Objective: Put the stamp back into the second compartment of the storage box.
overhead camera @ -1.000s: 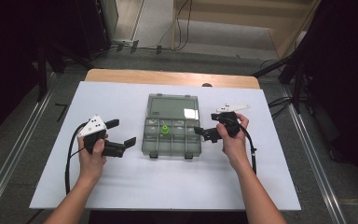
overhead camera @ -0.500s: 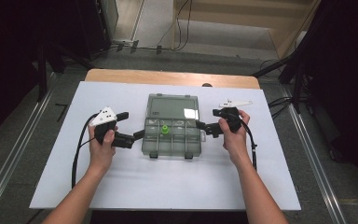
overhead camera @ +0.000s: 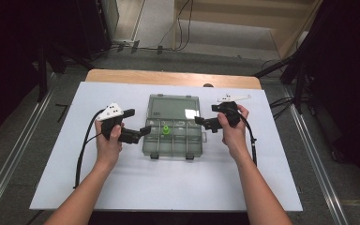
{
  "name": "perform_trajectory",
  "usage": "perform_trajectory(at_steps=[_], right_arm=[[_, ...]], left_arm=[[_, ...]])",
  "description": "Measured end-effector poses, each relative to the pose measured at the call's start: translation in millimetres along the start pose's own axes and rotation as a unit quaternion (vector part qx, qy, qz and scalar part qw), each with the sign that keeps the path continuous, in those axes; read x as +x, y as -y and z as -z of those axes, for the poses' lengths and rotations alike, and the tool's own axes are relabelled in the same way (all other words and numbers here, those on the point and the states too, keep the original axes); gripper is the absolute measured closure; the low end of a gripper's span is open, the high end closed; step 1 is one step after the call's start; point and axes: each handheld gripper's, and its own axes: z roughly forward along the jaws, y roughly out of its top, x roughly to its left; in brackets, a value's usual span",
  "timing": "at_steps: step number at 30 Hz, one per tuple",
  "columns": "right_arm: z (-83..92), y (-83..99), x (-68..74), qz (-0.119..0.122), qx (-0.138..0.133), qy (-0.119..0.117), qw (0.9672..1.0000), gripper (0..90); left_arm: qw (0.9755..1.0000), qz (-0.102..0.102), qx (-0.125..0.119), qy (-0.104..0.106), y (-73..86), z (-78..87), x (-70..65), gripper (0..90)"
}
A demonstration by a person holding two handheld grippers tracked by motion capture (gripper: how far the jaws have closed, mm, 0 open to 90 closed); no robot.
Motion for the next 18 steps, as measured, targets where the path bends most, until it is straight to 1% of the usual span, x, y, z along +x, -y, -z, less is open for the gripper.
perform_trajectory(at_steps=[2, 4, 6, 8, 9, 10, 13, 15, 18], right_arm=[[-0.7, -0.1, 0.2, 0.0, 0.003, 0.001, 1.0, 0.0], [-2.9, 1.1, 0.2, -0.002, 0.005, 0.003, 1.0, 0.0], [-4.0, 1.6, 0.7, -0.003, 0.011, 0.003, 0.9999, 0.0], [-4.1, 1.4, 1.1, -0.001, 0.009, 0.004, 0.9999, 0.0], [-4.2, 1.4, 0.7, -0.002, 0.009, 0.003, 1.0, 0.0], [-4.2, 1.4, 0.0, -0.001, 0.008, 0.003, 1.0, 0.0], [-5.5, 2.7, -1.3, -0.007, 0.011, 0.003, 0.9999, 0.0], [-6.7, 3.9, -2.7, -0.003, 0.012, 0.006, 0.9999, 0.0], [-7.7, 5.8, -5.5, -0.012, 0.01, 0.006, 0.9999, 0.0]], left_arm=[[1.0, 0.001, 0.001, 0.004, -1.0, -1.4, -0.7, 0.0], [1.0, -0.003, 0.004, 0.003, -2.3, -3.3, -0.8, 0.0], [1.0, -0.004, 0.002, 0.005, -4.0, -4.4, -0.1, 0.0], [1.0, -0.001, -0.005, 0.008, -4.9, -6.0, -0.1, 0.0], [0.9999, 0.0, -0.004, 0.01, -5.5, -7.1, -0.6, 0.0], [0.9999, -0.006, -0.001, 0.01, -6.1, -8.2, -0.8, 0.0], [0.9999, -0.007, -0.001, 0.013, -7.8, -11.6, -1.8, 0.0], [0.9999, -0.003, -0.004, 0.014, -8.5, -14.3, -1.4, 0.0], [0.9999, 0.002, -0.003, 0.015, -8.0, -21.0, 0.9, 0.0]])
